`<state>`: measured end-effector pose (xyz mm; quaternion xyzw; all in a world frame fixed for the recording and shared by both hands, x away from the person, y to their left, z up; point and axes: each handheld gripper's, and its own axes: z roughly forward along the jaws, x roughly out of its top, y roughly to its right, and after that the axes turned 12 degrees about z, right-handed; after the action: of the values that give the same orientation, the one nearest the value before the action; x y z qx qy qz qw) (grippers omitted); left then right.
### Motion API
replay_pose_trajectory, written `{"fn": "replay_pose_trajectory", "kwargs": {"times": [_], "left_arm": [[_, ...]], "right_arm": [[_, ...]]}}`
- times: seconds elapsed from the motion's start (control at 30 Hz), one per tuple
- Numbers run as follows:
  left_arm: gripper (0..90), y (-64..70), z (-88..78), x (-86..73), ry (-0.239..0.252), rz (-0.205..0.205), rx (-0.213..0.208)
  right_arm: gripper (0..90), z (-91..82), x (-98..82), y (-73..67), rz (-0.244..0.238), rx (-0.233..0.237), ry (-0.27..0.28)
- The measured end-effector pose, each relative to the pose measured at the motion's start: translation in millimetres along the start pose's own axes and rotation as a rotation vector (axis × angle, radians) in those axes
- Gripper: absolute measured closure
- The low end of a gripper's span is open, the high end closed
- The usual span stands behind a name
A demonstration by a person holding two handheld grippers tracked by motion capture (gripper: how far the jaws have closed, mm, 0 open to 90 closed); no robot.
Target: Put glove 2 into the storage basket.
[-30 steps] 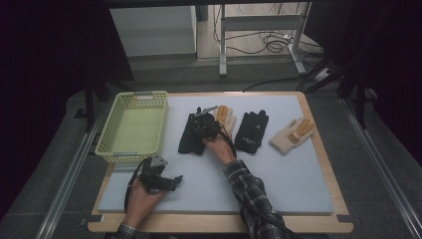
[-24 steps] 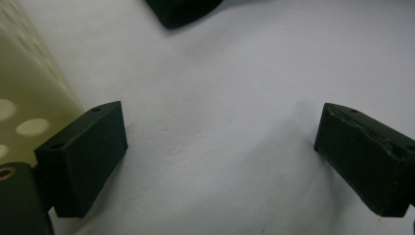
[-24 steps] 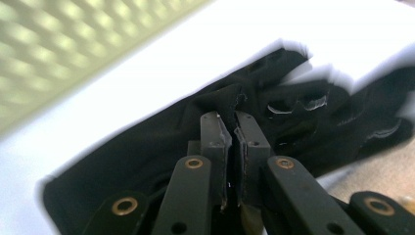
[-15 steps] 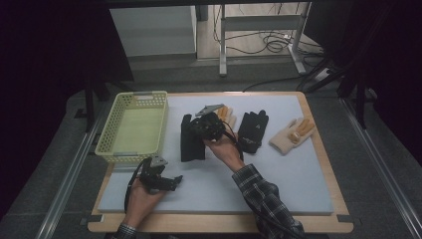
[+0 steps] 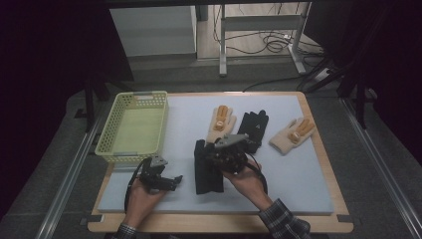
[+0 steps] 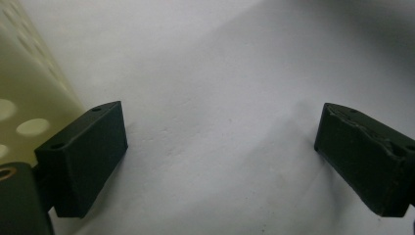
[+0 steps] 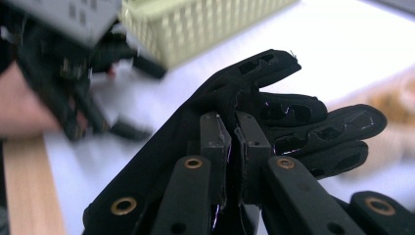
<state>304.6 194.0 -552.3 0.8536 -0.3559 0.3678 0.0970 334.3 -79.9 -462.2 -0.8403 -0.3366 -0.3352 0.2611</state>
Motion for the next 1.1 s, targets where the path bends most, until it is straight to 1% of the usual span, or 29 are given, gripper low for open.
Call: {"fn": "replay_pose_trajectory", "kwargs": {"times": [0.03, 0.07, 0.1, 0.13, 0.17, 0.2, 0.23, 0.27, 0.3, 0.33, 0.37, 0.4, 0.43, 0.47, 0.53, 0.6, 0.67, 0.77, 0.87, 1.03, 1.07, 1.1], "left_arm": [[5.2, -0.2, 0.0, 0.0, 0.000, 0.002, 0.001], [5.2, -0.2, 0.0, 0.0, 0.000, 0.002, 0.001], [5.2, 0.2, -0.1, 0.0, -0.001, -0.001, 0.001], [5.2, 0.2, 0.0, 0.0, 0.000, -0.001, 0.001], [5.2, -0.1, -0.3, 0.0, -0.004, 0.004, 0.000], [5.2, -0.1, -0.3, 0.0, -0.004, 0.004, 0.000], [5.2, -0.1, -0.1, -0.1, -0.001, 0.003, 0.000], [5.2, -0.1, -0.1, -0.1, -0.001, 0.003, 0.000], [5.2, -0.1, -0.1, -0.1, -0.002, 0.004, 0.000], [5.2, -0.1, -0.1, -0.1, -0.002, 0.004, 0.000], [5.2, -0.1, -0.1, -0.1, -0.002, 0.004, 0.001], [5.2, -0.1, -0.1, -0.1, -0.002, 0.004, 0.001], [5.2, -0.1, -0.1, -0.1, -0.002, 0.004, 0.000], [5.2, -0.1, -0.3, 0.0, -0.004, 0.004, 0.000], [5.2, -0.1, -0.3, 0.0, -0.004, 0.004, 0.000], [5.2, -0.2, -0.4, 0.0, -0.005, 0.005, 0.000], [5.2, -0.1, -0.2, -0.1, -0.003, 0.004, 0.000], [5.2, -0.1, -0.2, -0.1, -0.002, 0.004, 0.000], [5.2, -0.1, -0.2, -0.1, -0.002, 0.004, 0.000], [5.2, -0.1, -0.2, -0.1, -0.002, 0.004, 0.000], [5.2, -0.1, -0.2, -0.1, -0.002, 0.004, 0.000], [5.2, -0.1, -0.2, -0.1, -0.002, 0.004, 0.000]], "right_arm": [[82.8, 0.5, -7.1, 1.1, 0.002, -0.008, -0.007], [82.8, 0.5, -7.1, 1.1, 0.002, -0.008, -0.007], [82.7, 1.9, -16.4, 2.6, 0.011, -0.015, -0.018], [82.4, 4.6, -29.5, 6.0, 0.027, -0.018, -0.038], [80.0, 7.5, -41.2, 8.8, 0.041, -0.025, -0.049], [80.0, 7.5, -41.2, 8.8, 0.041, -0.025, -0.049], [65.2, 11.0, -52.3, 11.8, 0.048, -0.002, -0.065], [65.2, 11.0, -52.3, 11.8, 0.048, -0.002, -0.065], [54.2, 12.1, -55.2, 11.7, 0.044, -0.001, -0.077], [46.3, 11.6, -55.7, 10.8, 0.025, -0.017, -0.082], [43.2, 5.3, -53.4, 9.3, -0.001, -0.051, -0.068], [43.2, 5.3, -53.4, 9.3, -0.001, -0.051, -0.068], [43.2, 1.6, -51.9, 9.8, 0.001, -0.052, -0.057], [44.3, -7.3, -48.8, 13.5, 0.012, -0.054, -0.033], [49.6, -12.3, -49.7, 18.4, 0.014, -0.079, -0.030], [54.6, -13.0, -53.6, 22.4, 0.021, -0.093, -0.029], [56.2, -12.0, -58.9, 27.5, 0.034, -0.092, -0.034], [56.5, -10.5, -66.2, 35.6, 0.044, -0.101, -0.034], [56.5, -12.9, -69.5, 46.7, 0.074, -0.104, -0.030], [56.0, -22.1, -65.2, 64.2, 0.108, -0.131, 0.006], [56.0, -22.1, -65.2, 64.2, 0.108, -0.131, 0.006], [56.0, -25.9, -60.7, 73.1, 0.117, -0.151, 0.019]]}}
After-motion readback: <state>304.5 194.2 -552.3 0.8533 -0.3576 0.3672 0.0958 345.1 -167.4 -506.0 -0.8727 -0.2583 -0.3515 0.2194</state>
